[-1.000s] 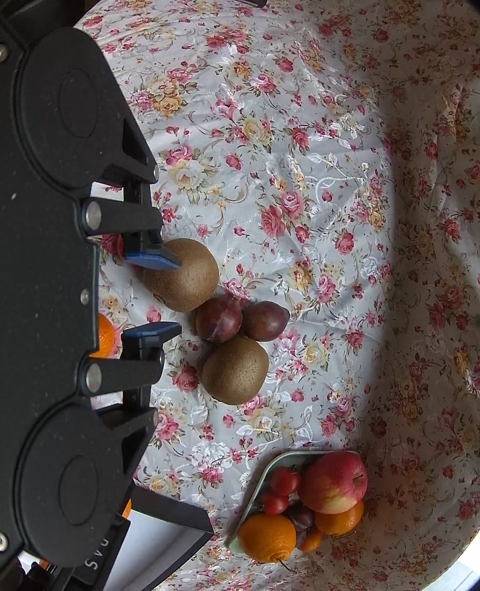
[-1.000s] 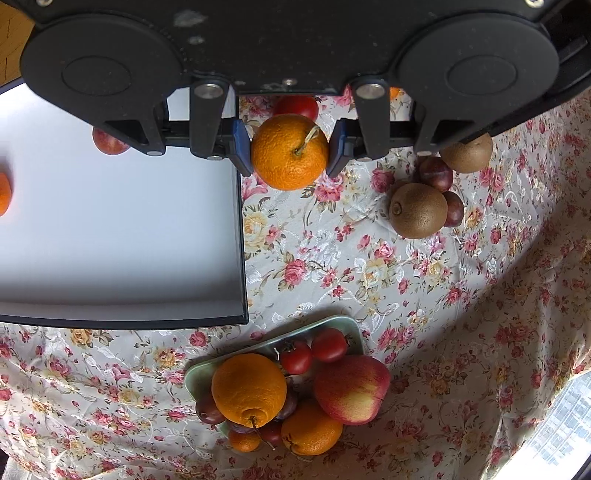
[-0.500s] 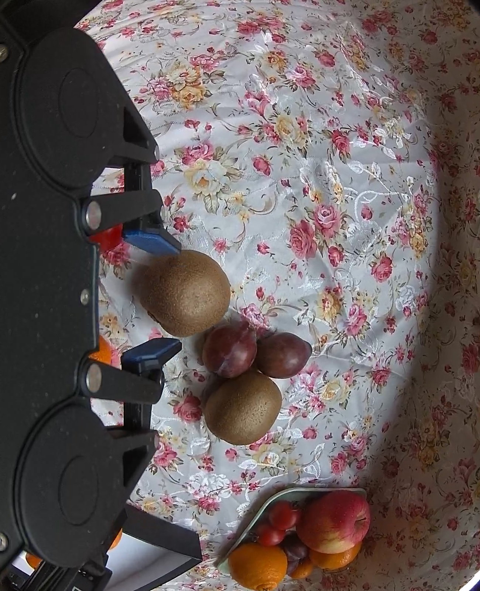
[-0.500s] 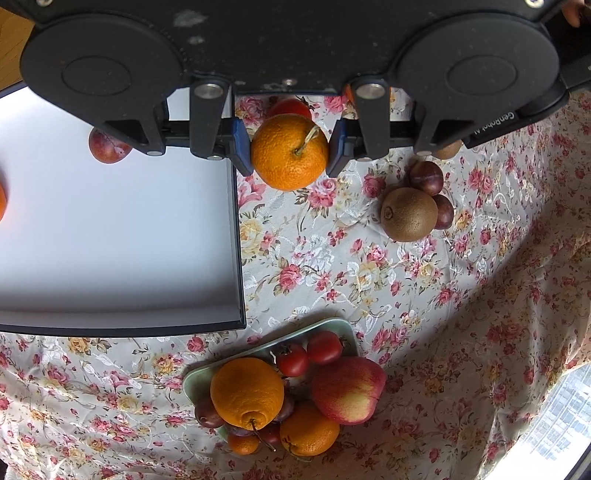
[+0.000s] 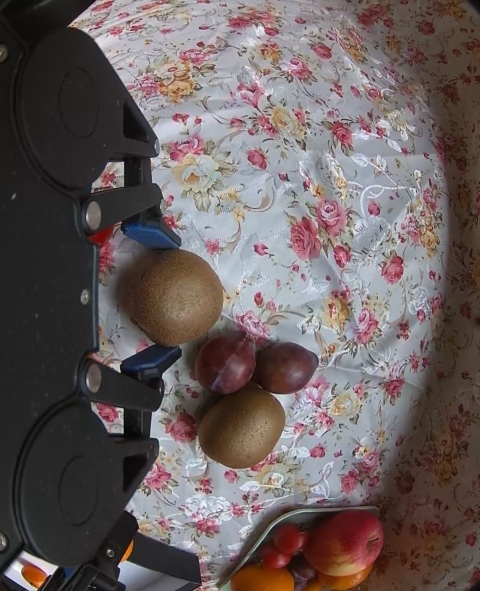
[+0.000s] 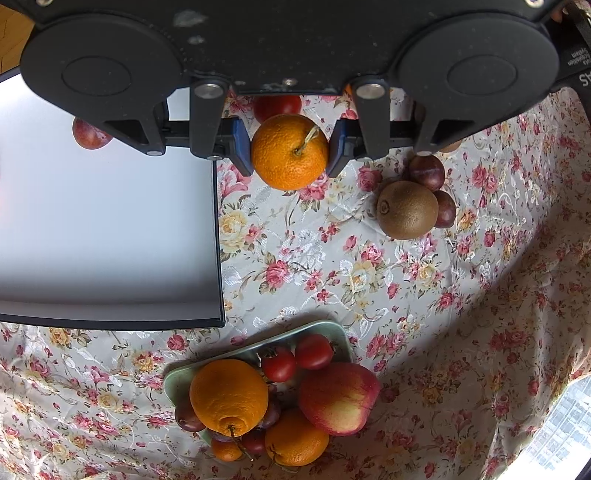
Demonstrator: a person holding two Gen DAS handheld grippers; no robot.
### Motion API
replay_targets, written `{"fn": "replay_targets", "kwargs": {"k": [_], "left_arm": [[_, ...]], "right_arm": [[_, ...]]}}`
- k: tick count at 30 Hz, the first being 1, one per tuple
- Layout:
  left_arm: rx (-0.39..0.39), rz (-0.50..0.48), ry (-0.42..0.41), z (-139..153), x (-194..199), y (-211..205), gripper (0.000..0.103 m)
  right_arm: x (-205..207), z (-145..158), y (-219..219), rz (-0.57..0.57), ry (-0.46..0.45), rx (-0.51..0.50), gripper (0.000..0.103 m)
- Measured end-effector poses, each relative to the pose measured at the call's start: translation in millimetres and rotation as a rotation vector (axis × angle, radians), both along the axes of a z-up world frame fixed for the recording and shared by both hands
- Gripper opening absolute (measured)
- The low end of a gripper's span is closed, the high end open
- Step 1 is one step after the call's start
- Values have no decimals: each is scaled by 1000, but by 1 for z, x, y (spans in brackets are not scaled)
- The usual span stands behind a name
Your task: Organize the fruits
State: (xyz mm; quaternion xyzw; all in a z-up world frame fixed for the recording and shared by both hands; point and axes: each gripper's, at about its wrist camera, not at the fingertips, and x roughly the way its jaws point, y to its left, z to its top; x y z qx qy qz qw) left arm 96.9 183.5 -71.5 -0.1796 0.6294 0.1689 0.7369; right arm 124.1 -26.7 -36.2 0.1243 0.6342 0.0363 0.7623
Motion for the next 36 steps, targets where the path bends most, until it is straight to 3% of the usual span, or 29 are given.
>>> {"fn": "replay_targets", "kwargs": {"k": [4, 12, 18, 20, 25, 28, 36], "left_arm": [[-12, 0, 30, -10, 3, 0, 61], [12, -18, 14, -12, 8, -6, 61], [-11, -32, 11, -16, 13, -6, 67], [3, -12, 10, -15, 12, -3, 60], [-37, 8, 12, -12, 9, 8, 59], [-48, 11, -4, -4, 6, 9, 59], [67, -88, -118, 39, 4, -23, 59]], "right_arm": [[3, -3, 7, 10, 7, 1, 45], [8, -8, 16, 19, 13, -6, 45], [10, -10, 19, 23, 14, -9, 45], [11, -10, 21, 23, 15, -9, 45], [10, -9, 23, 30, 9, -7, 45], [9, -8, 22, 26, 8, -4, 45], [7, -1, 13, 5, -10, -1, 45]]}}
